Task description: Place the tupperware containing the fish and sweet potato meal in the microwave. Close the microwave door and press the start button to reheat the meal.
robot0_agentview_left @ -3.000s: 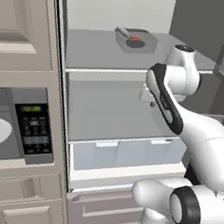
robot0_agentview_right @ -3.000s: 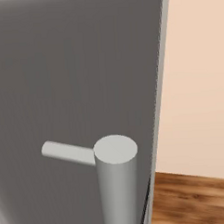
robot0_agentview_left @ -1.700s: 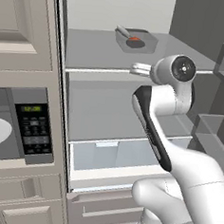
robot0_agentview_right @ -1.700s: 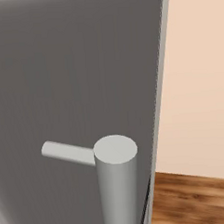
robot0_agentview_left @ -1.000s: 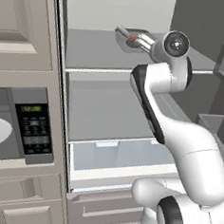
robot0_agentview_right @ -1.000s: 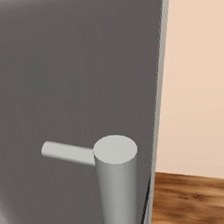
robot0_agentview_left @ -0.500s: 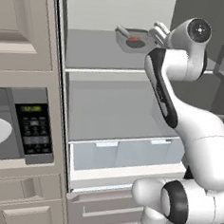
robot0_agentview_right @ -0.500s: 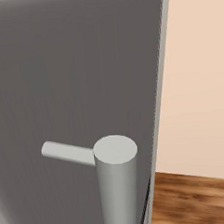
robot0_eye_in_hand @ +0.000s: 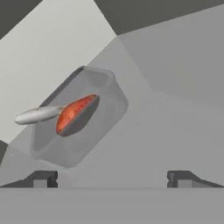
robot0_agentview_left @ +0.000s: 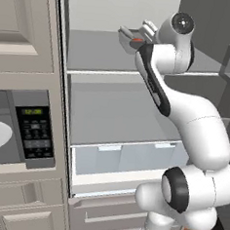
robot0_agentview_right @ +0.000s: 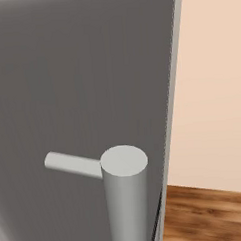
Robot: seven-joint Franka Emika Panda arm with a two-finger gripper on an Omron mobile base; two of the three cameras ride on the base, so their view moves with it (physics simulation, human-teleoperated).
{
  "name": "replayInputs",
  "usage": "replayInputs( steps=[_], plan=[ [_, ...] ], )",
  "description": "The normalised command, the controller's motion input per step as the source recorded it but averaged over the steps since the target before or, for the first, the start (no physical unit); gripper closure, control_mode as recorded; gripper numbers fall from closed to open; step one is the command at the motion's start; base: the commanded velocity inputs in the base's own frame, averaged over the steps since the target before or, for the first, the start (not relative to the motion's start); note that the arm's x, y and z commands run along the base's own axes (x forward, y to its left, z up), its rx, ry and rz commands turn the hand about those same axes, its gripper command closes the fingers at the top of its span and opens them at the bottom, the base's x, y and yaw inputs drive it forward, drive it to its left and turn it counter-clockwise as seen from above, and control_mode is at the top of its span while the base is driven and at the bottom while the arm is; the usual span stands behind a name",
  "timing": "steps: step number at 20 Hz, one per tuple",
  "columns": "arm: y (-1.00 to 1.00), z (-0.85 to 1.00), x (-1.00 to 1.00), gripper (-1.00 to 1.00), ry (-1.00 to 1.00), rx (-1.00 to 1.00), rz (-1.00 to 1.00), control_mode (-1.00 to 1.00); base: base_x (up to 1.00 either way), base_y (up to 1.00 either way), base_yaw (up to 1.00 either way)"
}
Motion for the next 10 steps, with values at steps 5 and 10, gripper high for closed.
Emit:
replayInputs(
  steps=[5, 10],
  plan=[
    [0.0, 0.0, 0.42, -1.0, 0.04, 0.0, 0.0, -1.0, 0.0, 0.0, 0.0],
    [0.0, -0.01, 0.4, -1.0, 0.0, 0.0, 0.0, -1.0, 0.0, 0.0, 0.0]
  ],
)
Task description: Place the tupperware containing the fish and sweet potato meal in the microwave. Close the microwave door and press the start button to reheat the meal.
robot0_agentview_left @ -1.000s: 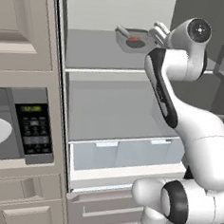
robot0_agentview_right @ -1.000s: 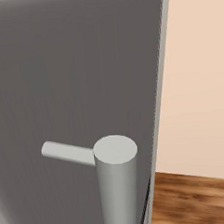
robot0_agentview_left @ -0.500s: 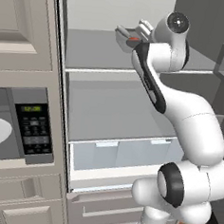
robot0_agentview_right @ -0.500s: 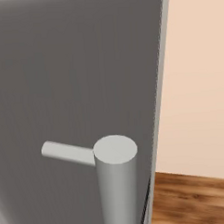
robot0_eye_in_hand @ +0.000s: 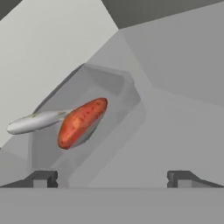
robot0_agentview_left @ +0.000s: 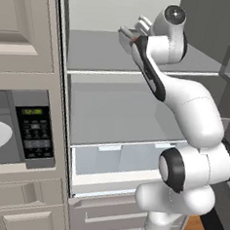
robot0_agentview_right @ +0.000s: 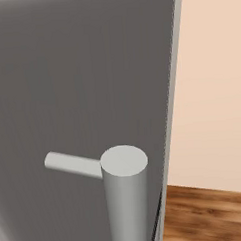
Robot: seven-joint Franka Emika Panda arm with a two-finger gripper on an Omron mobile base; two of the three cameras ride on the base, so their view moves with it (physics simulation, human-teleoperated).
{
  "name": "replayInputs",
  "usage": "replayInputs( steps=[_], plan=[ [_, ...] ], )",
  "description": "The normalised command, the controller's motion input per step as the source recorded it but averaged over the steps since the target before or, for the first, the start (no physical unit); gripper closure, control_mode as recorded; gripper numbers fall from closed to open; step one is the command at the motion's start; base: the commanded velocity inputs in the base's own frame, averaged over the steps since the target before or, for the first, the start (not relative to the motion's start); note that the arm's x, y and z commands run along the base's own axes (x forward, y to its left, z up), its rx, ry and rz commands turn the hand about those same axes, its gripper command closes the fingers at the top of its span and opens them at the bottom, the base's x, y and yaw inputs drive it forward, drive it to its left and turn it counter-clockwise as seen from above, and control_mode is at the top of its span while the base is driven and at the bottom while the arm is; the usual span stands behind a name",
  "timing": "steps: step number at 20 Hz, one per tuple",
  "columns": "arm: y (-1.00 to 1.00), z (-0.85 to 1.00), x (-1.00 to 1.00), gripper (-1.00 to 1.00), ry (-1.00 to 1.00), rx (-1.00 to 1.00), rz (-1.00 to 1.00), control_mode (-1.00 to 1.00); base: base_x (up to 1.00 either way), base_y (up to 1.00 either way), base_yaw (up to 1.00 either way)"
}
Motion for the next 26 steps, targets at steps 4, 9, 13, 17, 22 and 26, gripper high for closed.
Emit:
replayInputs(
  steps=[4, 9, 13, 17, 22, 26],
  plan=[
    [0.0, -0.09, 0.44, -1.0, 0.0, 0.0, 0.0, -1.0, 0.0, 0.0, 0.0],
    [0.0, -0.12, 0.43, -1.0, 0.01, 0.0, 0.0, -1.0, 0.0, 0.0, 0.0],
    [0.0, -0.01, 0.43, -1.0, 0.0, 0.0, 0.0, -1.0, 0.0, 0.0, 0.0],
    [0.0, 0.0, 0.36, -1.0, 0.0, 0.0, 0.0, -1.0, 0.0, 0.0, 0.0],
    [0.0, 0.0, 0.32, -1.0, 0.03, 0.0, 0.0, -1.0, 0.0, 0.0, 0.0],
    [0.0, 0.0, 0.23, -1.0, 0.08, 0.0, 0.0, -1.0, 0.0, 0.0, 0.0]
  ],
)
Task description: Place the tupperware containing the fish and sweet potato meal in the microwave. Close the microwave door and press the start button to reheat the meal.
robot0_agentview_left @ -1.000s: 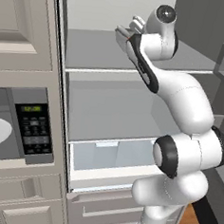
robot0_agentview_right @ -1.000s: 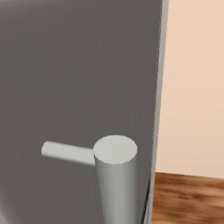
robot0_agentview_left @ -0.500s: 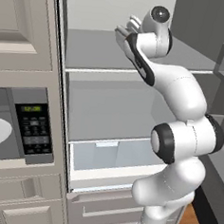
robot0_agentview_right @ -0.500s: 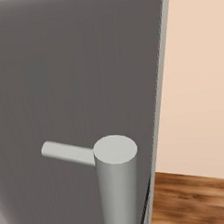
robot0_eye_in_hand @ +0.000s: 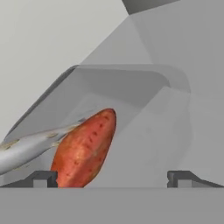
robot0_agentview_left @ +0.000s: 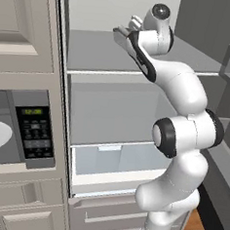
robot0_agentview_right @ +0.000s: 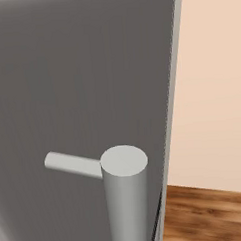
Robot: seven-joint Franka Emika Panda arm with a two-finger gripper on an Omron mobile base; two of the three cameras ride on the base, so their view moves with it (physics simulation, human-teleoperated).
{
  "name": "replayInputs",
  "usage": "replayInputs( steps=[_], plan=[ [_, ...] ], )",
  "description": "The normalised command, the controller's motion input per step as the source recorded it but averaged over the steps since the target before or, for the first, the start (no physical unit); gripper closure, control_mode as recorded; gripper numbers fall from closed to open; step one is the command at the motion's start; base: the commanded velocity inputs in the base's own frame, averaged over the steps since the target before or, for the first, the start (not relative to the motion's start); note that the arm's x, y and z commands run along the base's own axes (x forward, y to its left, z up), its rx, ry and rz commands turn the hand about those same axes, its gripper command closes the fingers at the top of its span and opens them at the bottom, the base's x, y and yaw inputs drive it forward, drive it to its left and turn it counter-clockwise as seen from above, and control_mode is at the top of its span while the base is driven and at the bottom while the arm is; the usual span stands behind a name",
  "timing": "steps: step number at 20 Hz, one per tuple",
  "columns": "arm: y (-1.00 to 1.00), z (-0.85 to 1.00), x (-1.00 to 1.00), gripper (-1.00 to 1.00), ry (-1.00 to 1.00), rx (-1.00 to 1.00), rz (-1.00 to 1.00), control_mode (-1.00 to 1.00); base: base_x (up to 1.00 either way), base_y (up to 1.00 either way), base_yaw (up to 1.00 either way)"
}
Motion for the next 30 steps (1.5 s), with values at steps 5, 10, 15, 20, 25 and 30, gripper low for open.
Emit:
replayInputs(
  steps=[5, 10, 15, 20, 25, 30],
  plan=[
    [0.0, 0.0, 0.12, -1.0, 0.09, -0.01, 0.0, -1.0, 0.0, 0.0, 0.0],
    [0.0, 0.0, 0.03, -1.0, 0.08, 0.0, 0.0, -1.0, 0.0, 0.0, 0.0],
    [0.0, 0.0, 0.01, -1.0, 0.05, 0.0, 0.0, -1.0, 0.0, 0.0, 0.0],
    [0.02, -0.05, 0.21, -1.0, 0.0, -0.01, 0.0, -1.0, 0.0, 0.0, 0.0],
    [0.01, 0.02, 0.02, -1.0, -0.12, 0.0, 0.0, -1.0, 0.0, 0.0, 0.0],
    [0.03, 0.0, 0.12, -1.0, 0.0, 0.0, 0.0, -1.0, 0.0, 0.0, 0.0]
  ],
)
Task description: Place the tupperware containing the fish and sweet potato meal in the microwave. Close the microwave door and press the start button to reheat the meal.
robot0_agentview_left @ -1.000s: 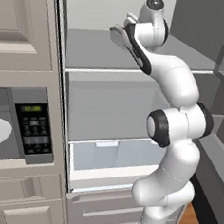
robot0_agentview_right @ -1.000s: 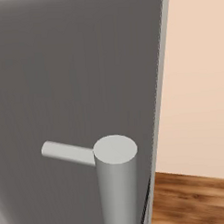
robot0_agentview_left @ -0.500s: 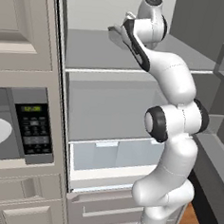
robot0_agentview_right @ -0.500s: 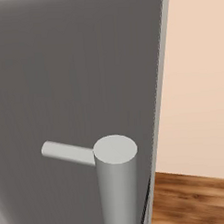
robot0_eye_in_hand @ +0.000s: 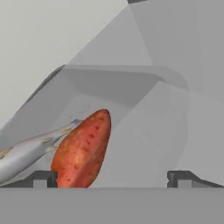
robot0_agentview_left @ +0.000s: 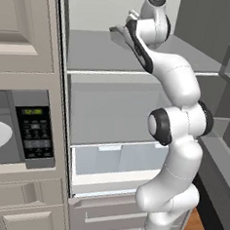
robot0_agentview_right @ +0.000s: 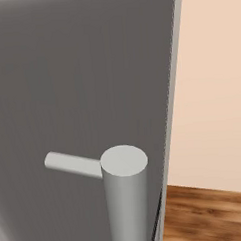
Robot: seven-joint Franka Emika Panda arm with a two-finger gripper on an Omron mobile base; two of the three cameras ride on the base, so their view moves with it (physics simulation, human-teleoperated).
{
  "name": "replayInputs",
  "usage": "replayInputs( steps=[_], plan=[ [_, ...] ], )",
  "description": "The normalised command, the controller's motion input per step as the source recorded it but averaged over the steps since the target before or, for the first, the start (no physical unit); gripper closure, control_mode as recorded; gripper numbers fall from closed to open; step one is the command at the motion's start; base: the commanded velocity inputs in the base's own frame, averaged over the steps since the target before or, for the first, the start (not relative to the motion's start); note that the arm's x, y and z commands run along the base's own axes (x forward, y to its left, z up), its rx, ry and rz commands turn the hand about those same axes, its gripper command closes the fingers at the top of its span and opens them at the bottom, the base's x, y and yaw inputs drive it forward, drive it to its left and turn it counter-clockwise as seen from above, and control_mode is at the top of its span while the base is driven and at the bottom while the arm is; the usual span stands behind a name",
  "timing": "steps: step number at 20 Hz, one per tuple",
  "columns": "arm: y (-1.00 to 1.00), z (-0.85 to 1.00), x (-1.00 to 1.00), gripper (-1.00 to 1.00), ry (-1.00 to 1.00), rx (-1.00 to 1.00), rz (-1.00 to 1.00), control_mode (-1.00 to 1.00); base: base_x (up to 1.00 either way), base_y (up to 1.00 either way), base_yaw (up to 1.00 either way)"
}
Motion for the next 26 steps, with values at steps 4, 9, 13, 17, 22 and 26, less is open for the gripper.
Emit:
replayInputs(
  steps=[4, 9, 13, 17, 22, 26],
  plan=[
    [0.0, -0.19, 0.28, -1.0, 0.01, -0.01, 0.0, -1.0, 0.0, 0.0, 0.0],
    [0.0, -0.38, 0.42, -1.0, 0.08, -0.03, -0.01, -1.0, 0.0, 0.0, 0.0],
    [0.0, -0.68, 0.35, -1.0, 0.15, -0.07, -0.04, -1.0, 0.0, 0.0, 0.0],
    [0.0, -0.92, 0.23, 1.0, 0.2, -0.15, -0.08, -1.0, 0.0, 0.0, 0.0],
    [0.0, -0.81, 0.13, 1.0, 0.09, -0.12, -0.06, -1.0, 0.0, 0.0, 0.0],
    [0.0, -0.14, 0.04, 1.0, -0.02, 0.0, 0.0, -1.0, 0.0, 0.0, 0.0]
  ],
)
